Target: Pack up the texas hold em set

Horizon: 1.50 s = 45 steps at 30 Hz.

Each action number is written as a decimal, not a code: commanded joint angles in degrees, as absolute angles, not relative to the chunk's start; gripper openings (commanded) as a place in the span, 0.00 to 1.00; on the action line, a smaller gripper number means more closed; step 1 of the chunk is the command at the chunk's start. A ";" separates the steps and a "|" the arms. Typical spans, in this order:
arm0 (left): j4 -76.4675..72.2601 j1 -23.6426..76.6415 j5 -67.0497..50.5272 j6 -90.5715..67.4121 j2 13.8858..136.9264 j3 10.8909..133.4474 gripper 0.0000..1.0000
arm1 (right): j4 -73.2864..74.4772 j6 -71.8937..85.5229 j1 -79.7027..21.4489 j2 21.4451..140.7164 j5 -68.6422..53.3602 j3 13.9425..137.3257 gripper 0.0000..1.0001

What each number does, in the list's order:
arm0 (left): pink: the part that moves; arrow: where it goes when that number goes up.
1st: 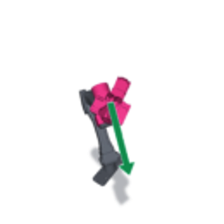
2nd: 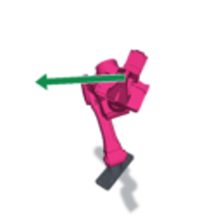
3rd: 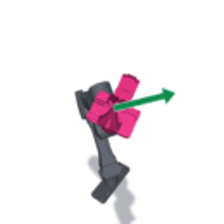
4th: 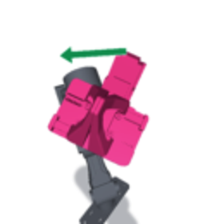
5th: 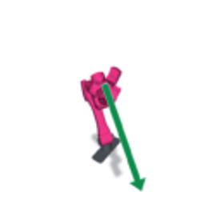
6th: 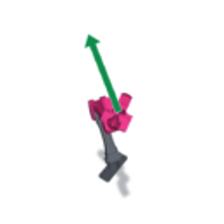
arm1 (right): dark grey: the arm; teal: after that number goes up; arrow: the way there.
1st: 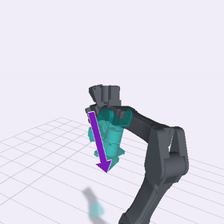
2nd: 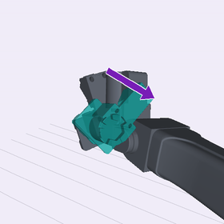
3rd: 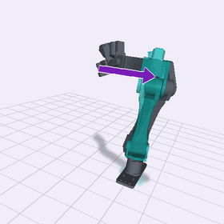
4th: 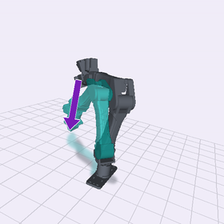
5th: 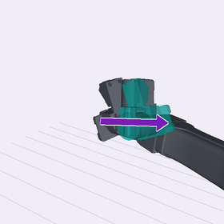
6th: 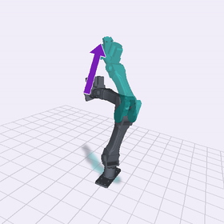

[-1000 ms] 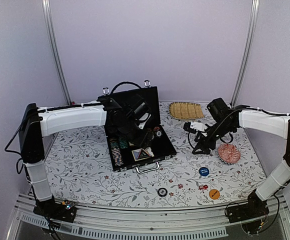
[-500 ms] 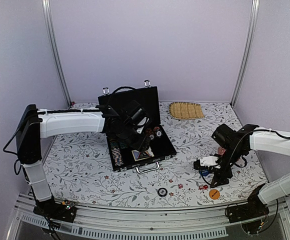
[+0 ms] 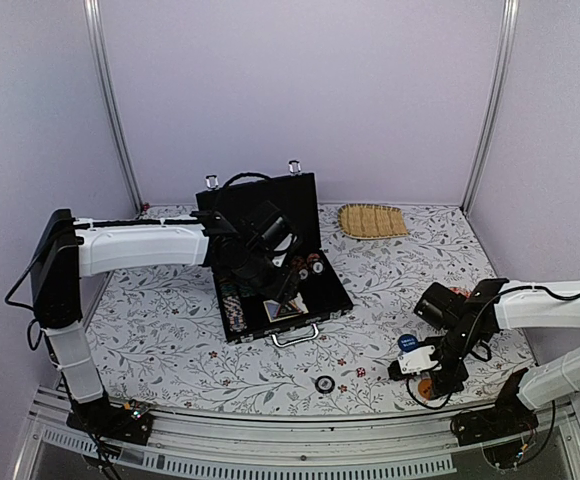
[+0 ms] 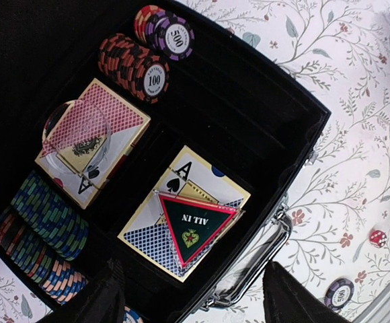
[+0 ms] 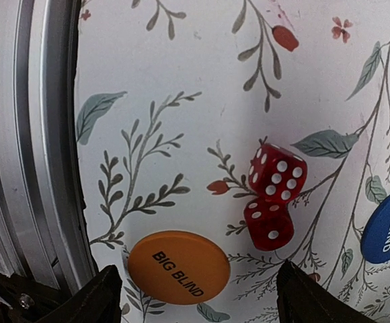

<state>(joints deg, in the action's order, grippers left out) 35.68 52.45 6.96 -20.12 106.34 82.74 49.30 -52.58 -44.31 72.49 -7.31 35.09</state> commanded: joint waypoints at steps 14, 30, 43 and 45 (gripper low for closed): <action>35.51 51.86 8.42 -20.64 104.76 82.63 0.71 | 44.01 -51.28 -49.39 71.06 0.61 30.88 0.71; 34.66 51.60 8.65 -20.87 104.37 80.65 0.70 | 43.94 -48.37 -49.32 74.68 1.41 32.11 0.53; 33.54 50.98 9.23 -21.57 102.45 77.92 0.71 | 50.46 -48.69 -49.22 74.54 1.27 42.67 0.46; 33.49 50.63 9.40 -21.69 101.47 77.14 0.71 | 51.86 -48.84 -49.28 75.26 1.19 46.79 0.46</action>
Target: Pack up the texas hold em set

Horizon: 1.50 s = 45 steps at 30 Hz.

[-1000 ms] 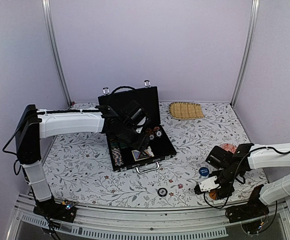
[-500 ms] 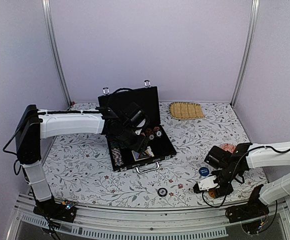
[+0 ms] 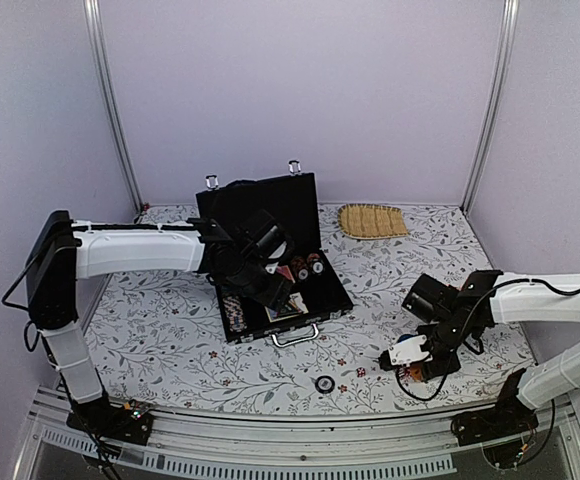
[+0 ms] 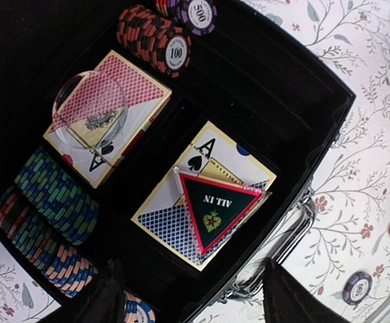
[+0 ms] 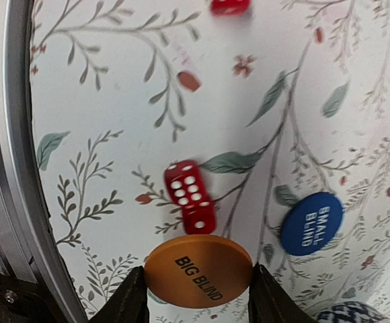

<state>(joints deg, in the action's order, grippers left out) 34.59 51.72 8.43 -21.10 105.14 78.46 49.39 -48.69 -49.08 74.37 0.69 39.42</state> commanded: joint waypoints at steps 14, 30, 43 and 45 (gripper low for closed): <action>32.88 47.36 11.30 -26.31 91.84 69.18 0.71 | 46.26 -50.66 -48.40 96.71 -1.65 77.67 0.45; 32.43 45.34 13.12 -30.08 82.39 63.15 0.71 | 36.42 -42.85 -47.97 129.43 -5.22 114.78 0.49; 36.37 42.02 16.05 -34.84 75.18 60.88 0.72 | 27.94 -41.26 -48.00 138.67 -5.62 119.35 0.50; 36.26 41.87 16.00 -34.85 74.65 60.37 0.72 | 27.02 -41.37 -48.00 139.17 -6.18 119.34 0.50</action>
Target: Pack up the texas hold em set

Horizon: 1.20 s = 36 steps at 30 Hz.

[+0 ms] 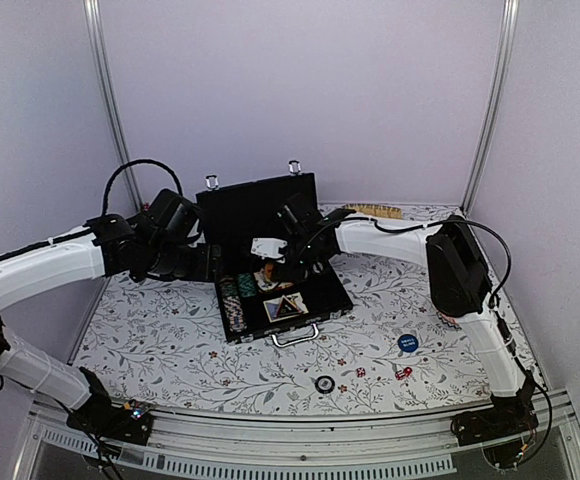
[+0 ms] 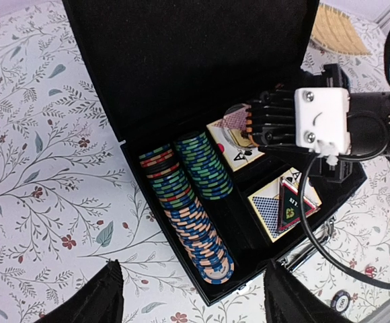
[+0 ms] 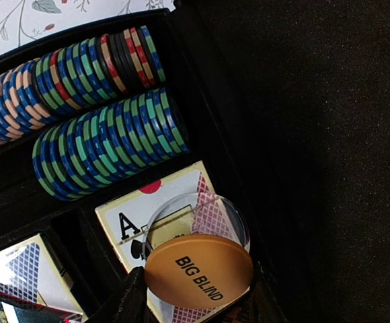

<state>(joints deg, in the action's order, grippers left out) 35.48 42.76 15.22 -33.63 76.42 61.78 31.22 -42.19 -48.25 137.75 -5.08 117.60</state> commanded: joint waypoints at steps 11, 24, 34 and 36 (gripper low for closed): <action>35.99 41.71 15.47 -35.09 74.34 58.95 0.72 | 26.32 -41.57 -48.00 142.27 -6.41 120.59 0.56; 34.41 41.65 15.12 -34.65 74.90 58.36 0.72 | 27.63 -39.98 -48.04 136.81 -8.41 119.08 0.61; 32.53 41.57 13.69 -31.37 77.76 59.82 0.72 | 29.08 -37.99 -46.60 114.79 -11.57 99.49 0.65; 31.87 41.64 12.76 -30.11 79.00 60.29 0.72 | 29.95 -37.27 -45.37 110.88 -12.73 94.99 0.65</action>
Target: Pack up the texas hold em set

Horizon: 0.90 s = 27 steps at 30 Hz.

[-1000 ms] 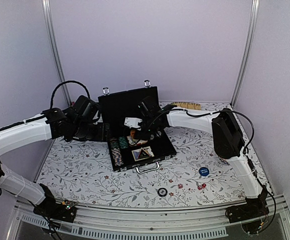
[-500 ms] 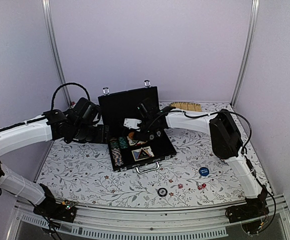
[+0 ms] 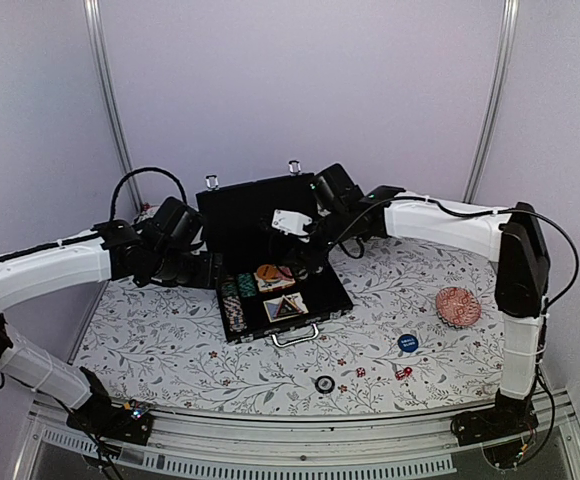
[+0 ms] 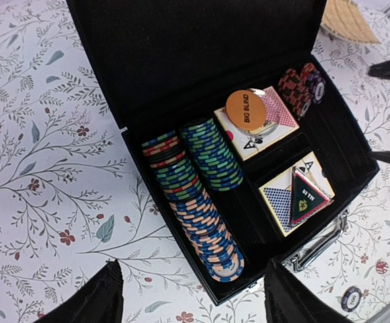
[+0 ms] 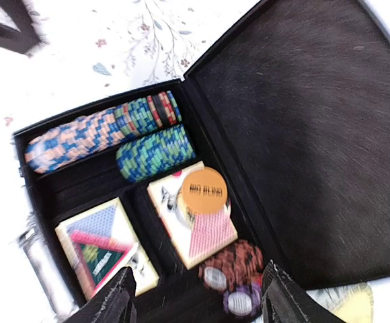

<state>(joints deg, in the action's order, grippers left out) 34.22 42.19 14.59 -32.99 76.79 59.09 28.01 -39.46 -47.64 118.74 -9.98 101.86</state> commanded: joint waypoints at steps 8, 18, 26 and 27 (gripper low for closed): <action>30.08 42.09 9.42 -27.50 83.72 62.99 0.72 | 34.55 -38.25 -39.60 94.26 -13.10 74.21 0.63; 29.62 43.61 7.92 -26.48 89.27 67.71 0.71 | 50.54 -40.07 -32.36 89.14 -12.59 63.77 0.64; 29.58 44.61 7.96 -26.35 90.69 69.08 0.71 | 49.81 -39.67 -32.35 90.61 -7.04 58.09 0.66; 29.61 44.62 7.96 -26.37 90.70 69.02 0.71 | 49.76 -39.40 -32.36 91.00 -6.39 57.69 0.66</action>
<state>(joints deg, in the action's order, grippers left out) 30.61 43.86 8.19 -27.09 90.13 67.57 49.01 -39.68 -32.27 90.35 -9.61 58.96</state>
